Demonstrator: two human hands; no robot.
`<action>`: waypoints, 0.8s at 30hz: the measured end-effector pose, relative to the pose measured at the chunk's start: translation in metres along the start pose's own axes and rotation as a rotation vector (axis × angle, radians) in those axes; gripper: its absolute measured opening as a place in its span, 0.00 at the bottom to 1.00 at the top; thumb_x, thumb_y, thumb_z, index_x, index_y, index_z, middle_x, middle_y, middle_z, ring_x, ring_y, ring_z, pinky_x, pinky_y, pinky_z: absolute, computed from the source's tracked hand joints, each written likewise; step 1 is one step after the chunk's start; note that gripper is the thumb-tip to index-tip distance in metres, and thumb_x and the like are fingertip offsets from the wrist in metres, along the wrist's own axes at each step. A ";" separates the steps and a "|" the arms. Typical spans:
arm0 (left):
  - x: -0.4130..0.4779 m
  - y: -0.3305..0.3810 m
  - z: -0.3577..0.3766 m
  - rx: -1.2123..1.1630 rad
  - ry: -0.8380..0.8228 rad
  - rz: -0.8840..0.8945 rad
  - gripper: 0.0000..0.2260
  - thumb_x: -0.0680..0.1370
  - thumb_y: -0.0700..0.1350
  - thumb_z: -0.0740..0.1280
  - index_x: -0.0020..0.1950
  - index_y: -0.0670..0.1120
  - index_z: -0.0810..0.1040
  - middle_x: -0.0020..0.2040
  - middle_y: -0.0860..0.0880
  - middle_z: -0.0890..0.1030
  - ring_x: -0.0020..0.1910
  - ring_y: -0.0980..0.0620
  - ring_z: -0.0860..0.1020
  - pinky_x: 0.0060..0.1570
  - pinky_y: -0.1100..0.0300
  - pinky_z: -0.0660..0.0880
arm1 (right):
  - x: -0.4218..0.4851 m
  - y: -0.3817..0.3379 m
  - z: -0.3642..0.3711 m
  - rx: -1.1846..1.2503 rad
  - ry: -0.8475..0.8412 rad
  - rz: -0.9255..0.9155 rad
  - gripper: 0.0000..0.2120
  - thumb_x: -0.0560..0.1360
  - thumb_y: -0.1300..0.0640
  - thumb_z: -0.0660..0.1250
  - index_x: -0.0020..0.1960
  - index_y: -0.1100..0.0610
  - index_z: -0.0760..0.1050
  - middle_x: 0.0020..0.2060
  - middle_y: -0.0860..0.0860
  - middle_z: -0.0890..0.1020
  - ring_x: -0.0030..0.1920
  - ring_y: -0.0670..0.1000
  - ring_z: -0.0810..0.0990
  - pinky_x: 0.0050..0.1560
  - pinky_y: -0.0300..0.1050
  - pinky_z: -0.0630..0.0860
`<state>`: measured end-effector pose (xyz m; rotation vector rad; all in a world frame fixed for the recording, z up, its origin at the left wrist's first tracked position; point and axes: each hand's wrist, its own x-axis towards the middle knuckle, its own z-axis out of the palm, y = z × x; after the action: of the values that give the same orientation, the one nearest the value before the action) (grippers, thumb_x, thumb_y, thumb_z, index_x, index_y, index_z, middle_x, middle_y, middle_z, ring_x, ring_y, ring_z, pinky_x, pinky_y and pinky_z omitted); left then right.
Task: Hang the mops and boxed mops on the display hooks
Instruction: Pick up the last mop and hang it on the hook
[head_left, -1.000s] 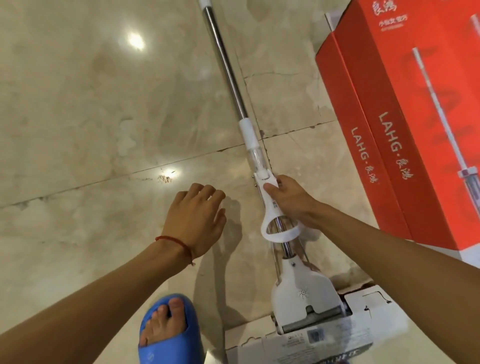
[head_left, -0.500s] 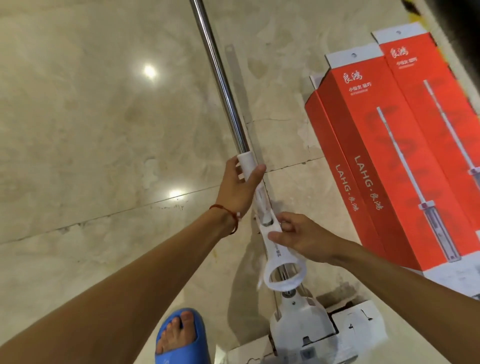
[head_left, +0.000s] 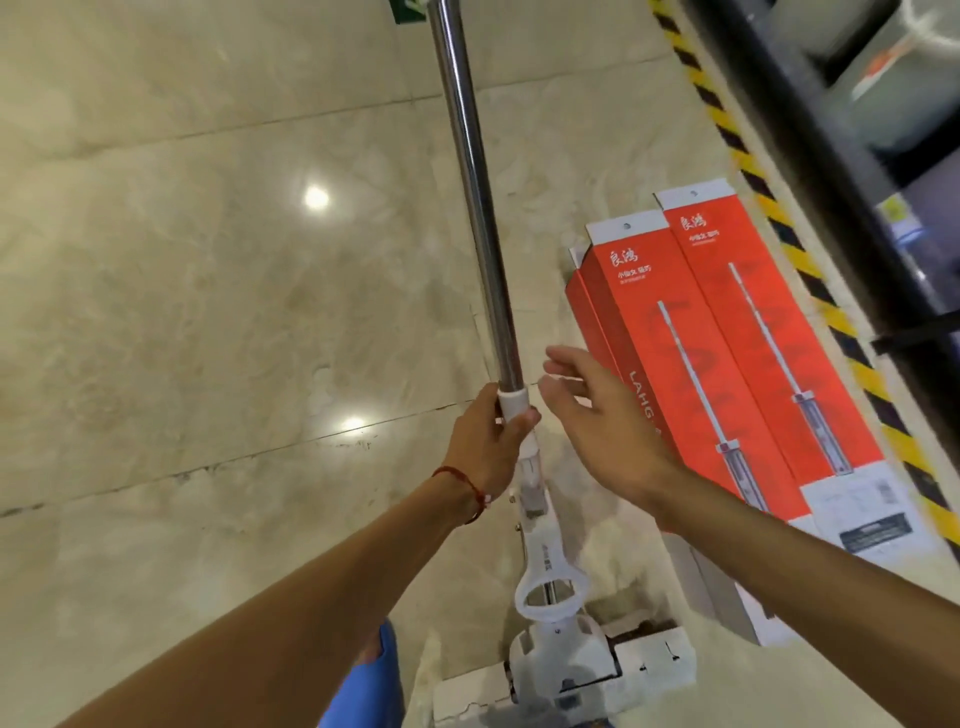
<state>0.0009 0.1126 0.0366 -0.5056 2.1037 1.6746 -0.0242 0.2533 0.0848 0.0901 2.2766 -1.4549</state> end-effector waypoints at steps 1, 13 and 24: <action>-0.009 0.008 0.003 -0.017 -0.026 -0.005 0.09 0.83 0.48 0.67 0.61 0.47 0.76 0.57 0.46 0.83 0.55 0.45 0.81 0.54 0.55 0.80 | 0.002 -0.019 -0.007 0.030 -0.014 -0.037 0.22 0.85 0.51 0.62 0.78 0.51 0.66 0.70 0.45 0.75 0.67 0.43 0.74 0.55 0.26 0.73; -0.111 0.072 -0.014 0.084 -0.058 -0.041 0.15 0.85 0.48 0.64 0.71 0.48 0.77 0.66 0.50 0.80 0.62 0.53 0.79 0.62 0.59 0.75 | -0.037 -0.110 -0.032 0.250 -0.041 -0.085 0.19 0.88 0.46 0.48 0.50 0.53 0.73 0.40 0.51 0.74 0.43 0.51 0.74 0.52 0.48 0.75; -0.235 0.257 -0.073 -0.197 0.211 0.204 0.15 0.86 0.53 0.58 0.64 0.49 0.80 0.58 0.51 0.83 0.58 0.52 0.81 0.58 0.55 0.77 | -0.165 -0.222 -0.074 0.190 0.011 -0.286 0.17 0.88 0.48 0.50 0.50 0.53 0.73 0.39 0.50 0.74 0.42 0.49 0.74 0.51 0.49 0.74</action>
<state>0.0625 0.1043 0.3868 -0.5659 2.2118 2.0379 0.0383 0.2484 0.3639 -0.1784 2.2242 -1.8170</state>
